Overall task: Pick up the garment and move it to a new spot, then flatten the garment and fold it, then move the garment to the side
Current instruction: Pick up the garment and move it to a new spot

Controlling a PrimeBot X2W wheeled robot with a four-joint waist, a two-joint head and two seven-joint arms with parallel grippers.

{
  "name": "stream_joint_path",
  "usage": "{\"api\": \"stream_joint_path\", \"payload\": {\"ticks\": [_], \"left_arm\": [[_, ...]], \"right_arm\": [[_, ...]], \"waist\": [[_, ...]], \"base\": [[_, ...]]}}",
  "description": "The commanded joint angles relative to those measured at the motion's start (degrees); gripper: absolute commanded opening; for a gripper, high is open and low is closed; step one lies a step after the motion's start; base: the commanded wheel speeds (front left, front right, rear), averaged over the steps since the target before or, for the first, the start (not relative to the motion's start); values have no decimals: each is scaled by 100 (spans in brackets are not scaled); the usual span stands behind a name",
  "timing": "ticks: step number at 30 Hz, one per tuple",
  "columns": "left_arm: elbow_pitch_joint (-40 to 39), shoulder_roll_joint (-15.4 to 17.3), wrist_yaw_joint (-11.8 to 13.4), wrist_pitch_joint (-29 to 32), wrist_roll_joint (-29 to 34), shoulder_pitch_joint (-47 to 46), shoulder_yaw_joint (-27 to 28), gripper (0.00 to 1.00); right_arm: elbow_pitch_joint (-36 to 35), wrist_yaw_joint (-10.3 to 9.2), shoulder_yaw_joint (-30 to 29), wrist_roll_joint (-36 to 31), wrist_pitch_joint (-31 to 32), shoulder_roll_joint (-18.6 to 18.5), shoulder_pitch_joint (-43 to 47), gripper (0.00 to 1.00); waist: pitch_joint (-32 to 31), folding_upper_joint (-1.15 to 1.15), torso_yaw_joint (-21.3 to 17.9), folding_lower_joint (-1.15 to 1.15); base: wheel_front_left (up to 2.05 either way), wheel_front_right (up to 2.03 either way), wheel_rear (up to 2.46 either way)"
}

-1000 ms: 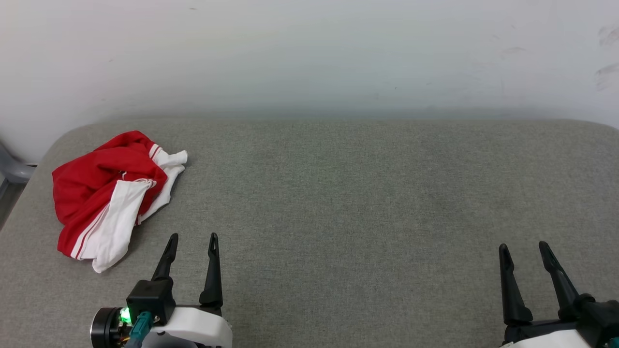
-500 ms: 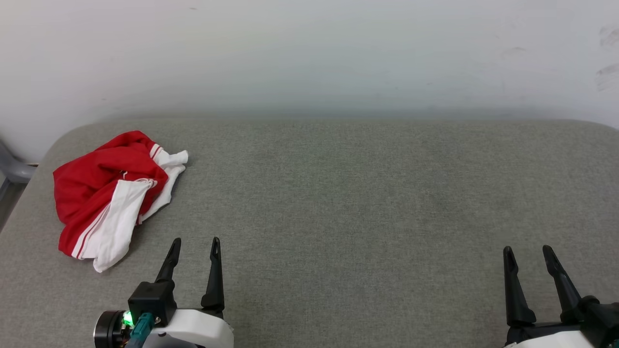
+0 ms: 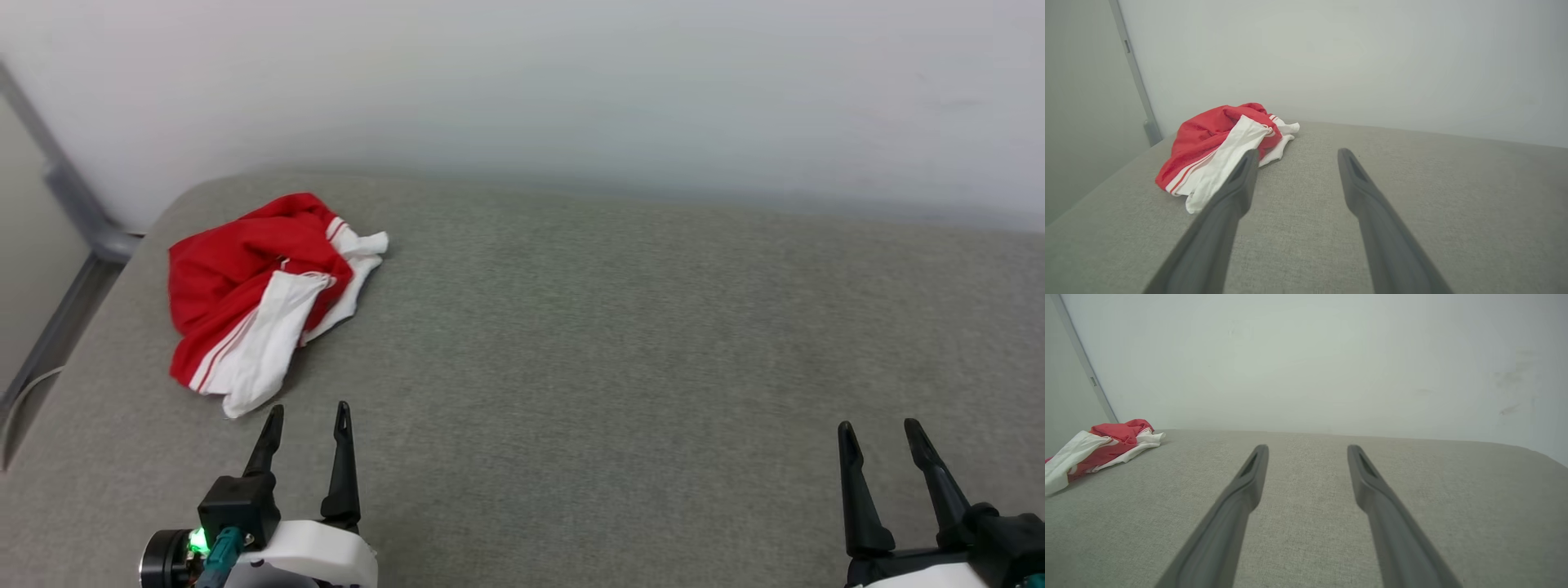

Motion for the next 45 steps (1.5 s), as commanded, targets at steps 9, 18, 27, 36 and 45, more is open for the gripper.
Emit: {"api": "stream_joint_path", "payload": {"ticks": [9, 18, 27, 36, 45], "left_arm": [[28, -4, -4, -15, -23, -47, 192, 100], [39, -5, 15, -16, -78, -40, 306, 100], [65, -5, 1, -16, -130, 53, 452, 100], [94, -5, -60, -16, -104, -59, 669, 100], [312, 416, -578, -15, -91, -1413, 1019, 100]], "right_arm": [[-38, -2, 84, -89, -12, 2, 14, 100], [-75, -3, 156, -154, -12, 1, -28, 100], [-34, -3, 212, -148, -12, 1, -42, 100], [-62, -3, 252, -213, -12, 1, -103, 100], [-270, -3, 269, -537, -12, 1, -365, 100]], "waist": [[77, 0, 873, 0], [116, 0, 1579, 0], [130, 0, 1976, 0], [177, 0, 1872, 0], [652, 0, 1397, 0]], "base": [[0, 0, 0], [0, 0, 0], [0, 0, 0], [0, 0, 0], [0, 0, 0]]}}
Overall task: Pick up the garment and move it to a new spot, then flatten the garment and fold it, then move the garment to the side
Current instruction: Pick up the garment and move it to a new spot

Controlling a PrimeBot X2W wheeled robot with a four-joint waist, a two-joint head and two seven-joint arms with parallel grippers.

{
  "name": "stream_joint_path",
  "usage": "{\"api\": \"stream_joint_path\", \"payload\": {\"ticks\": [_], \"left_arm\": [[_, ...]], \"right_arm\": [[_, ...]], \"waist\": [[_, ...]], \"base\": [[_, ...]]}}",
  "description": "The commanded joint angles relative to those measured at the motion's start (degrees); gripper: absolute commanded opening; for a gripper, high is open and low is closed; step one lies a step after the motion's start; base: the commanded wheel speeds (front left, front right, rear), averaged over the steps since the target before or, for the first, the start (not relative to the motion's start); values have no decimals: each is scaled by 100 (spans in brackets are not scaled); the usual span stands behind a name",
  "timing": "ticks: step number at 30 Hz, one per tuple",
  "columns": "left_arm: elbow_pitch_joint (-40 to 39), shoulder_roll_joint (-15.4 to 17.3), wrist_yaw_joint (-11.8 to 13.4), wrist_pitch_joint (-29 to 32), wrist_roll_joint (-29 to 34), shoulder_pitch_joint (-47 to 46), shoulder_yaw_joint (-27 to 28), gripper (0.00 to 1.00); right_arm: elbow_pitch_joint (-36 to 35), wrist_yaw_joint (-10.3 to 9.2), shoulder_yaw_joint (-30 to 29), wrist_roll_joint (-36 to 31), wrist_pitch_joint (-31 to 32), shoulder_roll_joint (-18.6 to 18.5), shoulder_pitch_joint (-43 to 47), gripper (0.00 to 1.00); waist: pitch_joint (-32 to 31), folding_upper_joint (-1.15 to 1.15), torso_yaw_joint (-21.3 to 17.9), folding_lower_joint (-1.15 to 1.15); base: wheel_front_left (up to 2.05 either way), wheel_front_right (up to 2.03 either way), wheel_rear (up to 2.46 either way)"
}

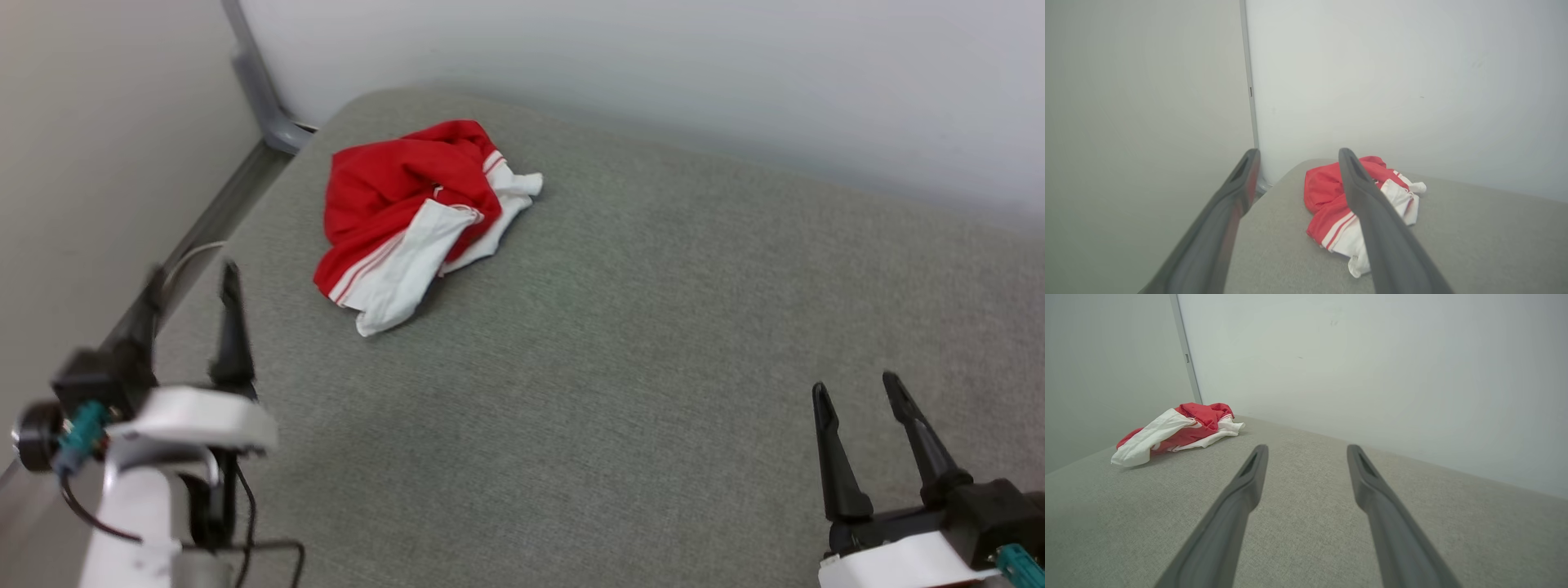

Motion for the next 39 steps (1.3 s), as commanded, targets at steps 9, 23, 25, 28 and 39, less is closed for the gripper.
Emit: {"api": "stream_joint_path", "payload": {"ticks": [9, 23, 25, 28, 39], "left_arm": [[822, 967, -249, -6, -400, -1972, -290, 100], [1637, 2500, -254, 2915, -2717, -3553, -2989, 100], [1652, 2670, -255, 3536, -3104, -3644, -3329, 100], [1631, 2916, -255, 4346, -3591, -3745, -3726, 100], [1898, 3222, -256, 5727, -4554, -3501, -4793, 100]], "right_arm": [[-434, -4, -16, -312, -11, 2, -518, 100], [-782, -4, 3, -516, -11, 1, -843, 100], [-801, -4, 0, -531, -11, 1, -857, 100], [-833, -4, -6, -575, -11, 1, -919, 100], [-827, -4, 3, -628, -11, -4, -1070, 100]], "waist": [[859, 0, -608, 0], [1461, 0, -973, 0], [1543, 0, -1021, 0], [1681, 0, -1090, 0], [2088, 0, -1328, 0]], "base": [[0, 0, 0], [0, 0, 0], [0, 0, 0], [0, 0, 0], [0, 0, 0]]}}
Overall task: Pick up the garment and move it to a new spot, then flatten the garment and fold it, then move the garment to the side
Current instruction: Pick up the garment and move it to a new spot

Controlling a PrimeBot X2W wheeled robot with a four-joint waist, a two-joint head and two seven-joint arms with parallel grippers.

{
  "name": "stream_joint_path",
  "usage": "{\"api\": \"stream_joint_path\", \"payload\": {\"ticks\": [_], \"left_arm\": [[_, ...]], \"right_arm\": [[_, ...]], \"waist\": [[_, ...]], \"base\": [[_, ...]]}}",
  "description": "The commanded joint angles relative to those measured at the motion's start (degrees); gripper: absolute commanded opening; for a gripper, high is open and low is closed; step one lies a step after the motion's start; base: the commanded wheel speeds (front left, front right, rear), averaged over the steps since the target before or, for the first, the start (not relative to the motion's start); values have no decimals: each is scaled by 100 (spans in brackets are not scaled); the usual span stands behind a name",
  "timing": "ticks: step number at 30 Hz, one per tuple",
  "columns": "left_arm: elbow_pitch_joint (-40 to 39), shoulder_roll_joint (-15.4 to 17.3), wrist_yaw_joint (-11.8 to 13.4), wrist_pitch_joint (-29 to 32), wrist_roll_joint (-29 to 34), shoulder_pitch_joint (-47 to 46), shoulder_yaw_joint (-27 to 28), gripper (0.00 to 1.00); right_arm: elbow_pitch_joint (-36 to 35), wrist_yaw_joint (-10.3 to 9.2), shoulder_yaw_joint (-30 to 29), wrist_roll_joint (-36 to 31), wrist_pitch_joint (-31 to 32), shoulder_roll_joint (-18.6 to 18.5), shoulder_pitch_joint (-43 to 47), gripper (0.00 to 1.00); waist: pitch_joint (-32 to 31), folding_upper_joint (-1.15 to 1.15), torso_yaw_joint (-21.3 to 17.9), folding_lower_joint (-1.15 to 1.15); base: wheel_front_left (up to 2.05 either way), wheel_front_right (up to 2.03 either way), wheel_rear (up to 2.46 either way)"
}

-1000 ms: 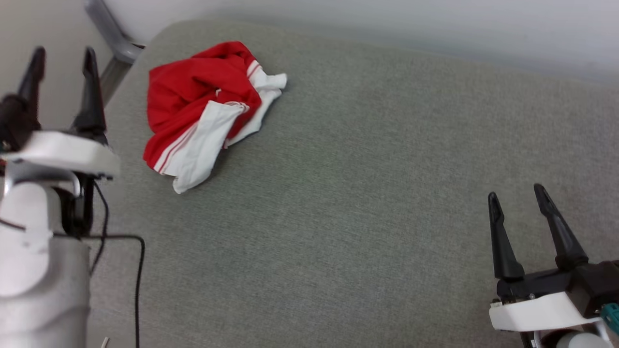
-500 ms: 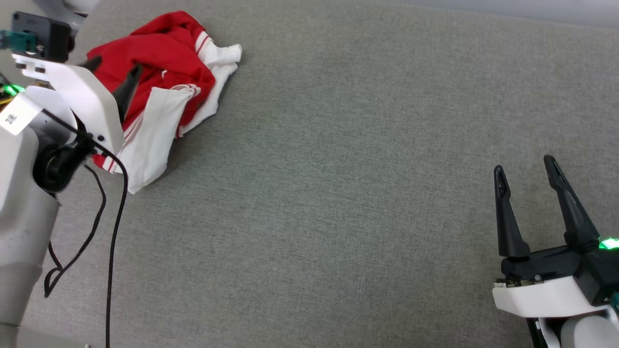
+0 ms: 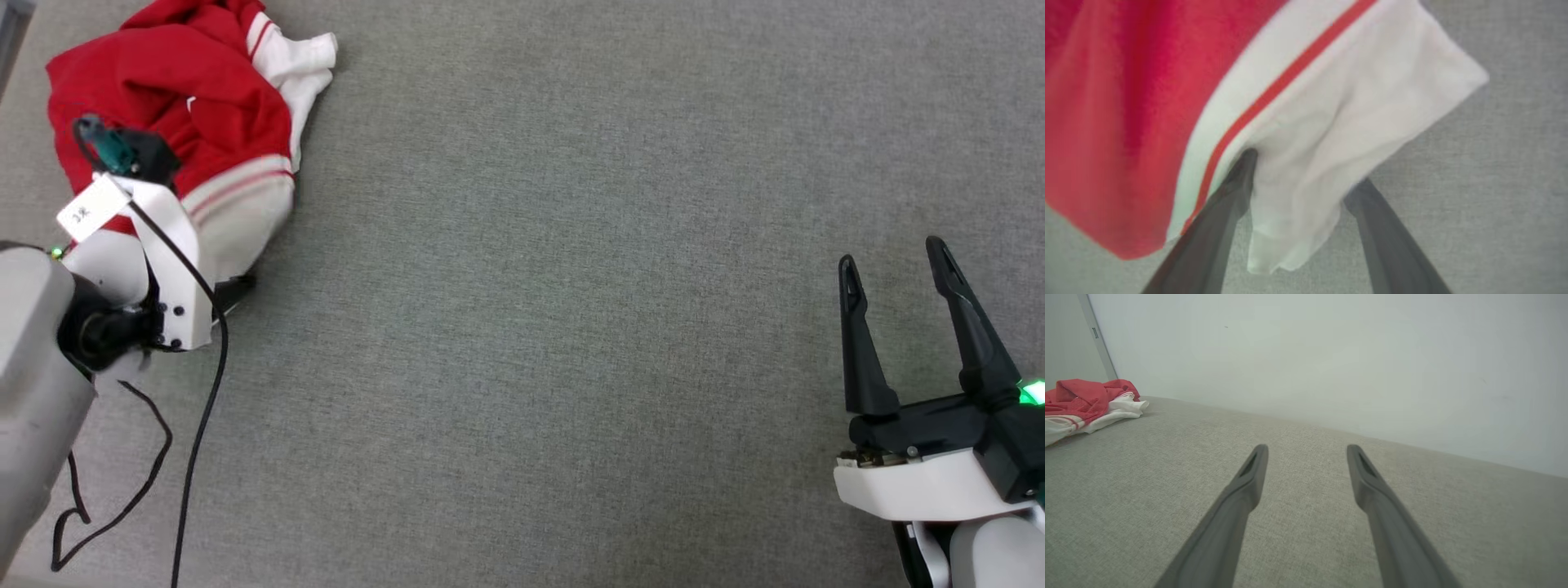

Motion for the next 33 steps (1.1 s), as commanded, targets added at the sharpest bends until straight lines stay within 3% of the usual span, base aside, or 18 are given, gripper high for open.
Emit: {"api": "stream_joint_path", "payload": {"ticks": [1, 3, 4, 5, 6, 7, 13, 23, 27, 33], "left_arm": [[78, -48, 12, 62, -53, 115, -130, 100], [141, -113, 12, 92, -114, 191, -341, 100], [161, -125, 9, 91, -147, 220, -428, 89], [165, -130, 2, 70, -177, 236, -509, 32], [165, -130, 2, 70, -177, 236, -509, 32], [186, -131, 2, -25, -236, 222, -617, 0], [-81, 154, 6, -713, -385, -178, -792, 0], [-1373, 573, 6, -1259, -432, -392, -1324, 0], [-1907, 576, 6, -1423, -446, -491, -1549, 0], [-2505, 326, 6, -1553, -370, -725, -1967, 0]], "right_arm": [[21, -4, -6, -53, -12, -4, -74, 100], [36, -4, -11, -41, -12, -5, -89, 100], [48, -4, -18, -38, -12, -7, -91, 100], [54, -4, -24, -36, -12, -9, -87, 100], [54, -4, -24, -36, -12, -9, -87, 100], [81, -4, -40, -33, -12, -9, -54, 100], [211, -4, -24, 65, -12, -3, 94, 100], [356, -4, -48, 408, -12, 3, 321, 100], [376, -4, -61, 550, -12, 4, 393, 100], [340, -4, -64, 683, -12, 5, 384, 100]], "waist": [[49, 0, -48, -1], [59, 0, -69, -1], [56, 0, -75, -1], [45, 0, -75, -1], [45, 0, -75, -1], [-9, 0, -64, -1], [-511, 0, 41, -1], [-1196, 0, 32, -1], [-1388, 0, -104, -1], [-1424, 0, -532, -1]], "base": [[0, 0, 0], [0, 0, 0], [0, 0, 0], [0, 0, 0], [0, 0, 0], [0, 0, 0], [0, 0, 0], [0, 0, 0], [0, 0, 0], [0, 0, 0]]}}
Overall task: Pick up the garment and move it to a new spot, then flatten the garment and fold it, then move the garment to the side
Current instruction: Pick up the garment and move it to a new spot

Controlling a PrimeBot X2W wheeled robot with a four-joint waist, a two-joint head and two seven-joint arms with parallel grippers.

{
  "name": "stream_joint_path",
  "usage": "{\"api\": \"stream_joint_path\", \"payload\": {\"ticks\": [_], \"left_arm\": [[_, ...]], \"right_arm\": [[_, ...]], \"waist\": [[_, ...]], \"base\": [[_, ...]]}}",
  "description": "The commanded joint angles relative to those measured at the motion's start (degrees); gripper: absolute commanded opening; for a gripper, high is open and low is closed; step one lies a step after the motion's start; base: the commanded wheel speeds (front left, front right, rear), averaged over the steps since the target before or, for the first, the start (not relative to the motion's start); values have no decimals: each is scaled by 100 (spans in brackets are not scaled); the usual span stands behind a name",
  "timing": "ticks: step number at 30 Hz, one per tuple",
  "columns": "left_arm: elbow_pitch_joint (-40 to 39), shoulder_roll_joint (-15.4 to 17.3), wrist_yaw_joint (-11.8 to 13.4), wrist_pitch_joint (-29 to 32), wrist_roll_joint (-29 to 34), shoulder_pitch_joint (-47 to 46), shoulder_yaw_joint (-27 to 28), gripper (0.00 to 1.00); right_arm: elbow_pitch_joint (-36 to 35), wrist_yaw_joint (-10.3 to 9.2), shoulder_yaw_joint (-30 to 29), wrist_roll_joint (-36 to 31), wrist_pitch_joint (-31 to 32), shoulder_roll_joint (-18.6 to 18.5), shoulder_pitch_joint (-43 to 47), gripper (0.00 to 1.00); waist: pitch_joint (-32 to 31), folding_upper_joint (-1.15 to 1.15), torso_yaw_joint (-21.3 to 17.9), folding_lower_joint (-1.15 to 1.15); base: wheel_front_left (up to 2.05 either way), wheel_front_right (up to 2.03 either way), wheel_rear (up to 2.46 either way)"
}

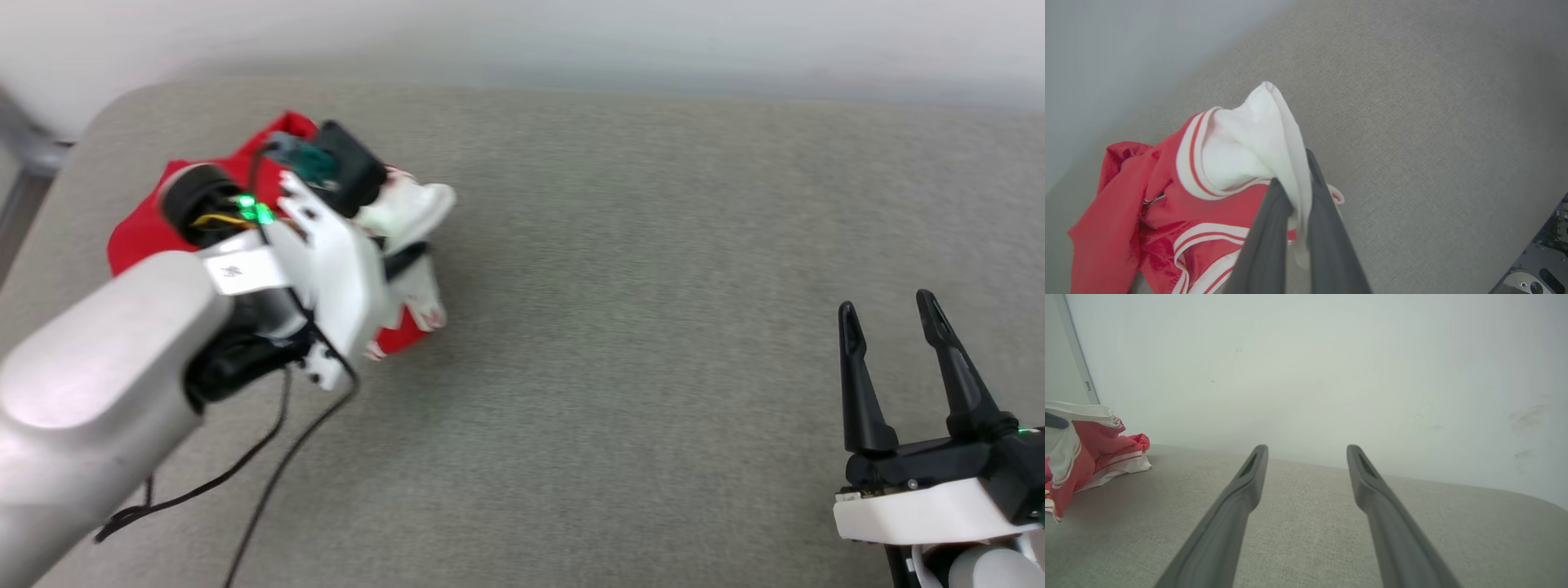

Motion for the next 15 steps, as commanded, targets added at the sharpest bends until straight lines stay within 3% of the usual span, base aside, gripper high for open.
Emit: {"api": "stream_joint_path", "payload": {"ticks": [1, 6, 15], "left_arm": [[-46, -69, -2, -19, 18, -99, -58, 0], [-176, -513, -2, -141, 67, -507, -505, 0], [227, -1757, -2, -550, 88, -1509, -1292, 0]], "right_arm": [[-20, -4, -12, 58, -12, 5, -8, 100], [-88, -4, -34, 121, -12, 6, -183, 100], [-170, -4, -191, 338, -11, 7, -447, 100]], "waist": [[37, 0, -211, 0], [342, 0, -738, 0], [1033, 0, -1527, 0]], "base": [[0, 0, 0], [0, 0, 0], [0, 0, 0]]}}
